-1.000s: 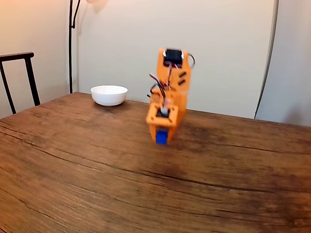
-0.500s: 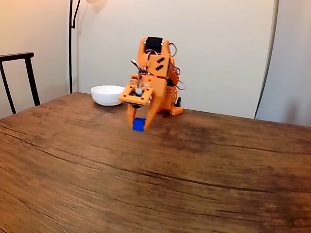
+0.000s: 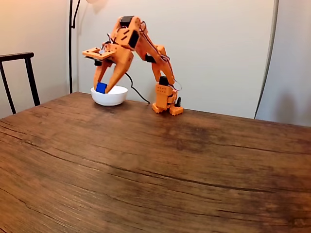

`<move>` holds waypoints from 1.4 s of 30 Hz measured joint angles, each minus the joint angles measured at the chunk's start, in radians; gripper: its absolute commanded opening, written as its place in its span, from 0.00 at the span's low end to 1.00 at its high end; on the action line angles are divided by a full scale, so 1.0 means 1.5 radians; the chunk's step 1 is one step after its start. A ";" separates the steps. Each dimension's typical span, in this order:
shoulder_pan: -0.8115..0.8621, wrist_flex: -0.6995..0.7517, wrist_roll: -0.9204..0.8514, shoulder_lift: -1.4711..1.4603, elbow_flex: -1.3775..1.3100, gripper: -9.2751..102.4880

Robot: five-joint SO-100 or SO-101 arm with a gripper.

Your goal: Grasp the cube and drop it in the bowl

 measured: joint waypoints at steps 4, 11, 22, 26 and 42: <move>0.041 0.000 0.030 0.125 0.147 0.12; 0.110 0.000 0.045 0.342 0.396 0.12; 0.336 0.000 0.105 0.617 0.673 0.12; 0.433 0.000 0.148 0.687 0.736 0.12; 0.682 -0.258 0.232 0.769 1.024 0.13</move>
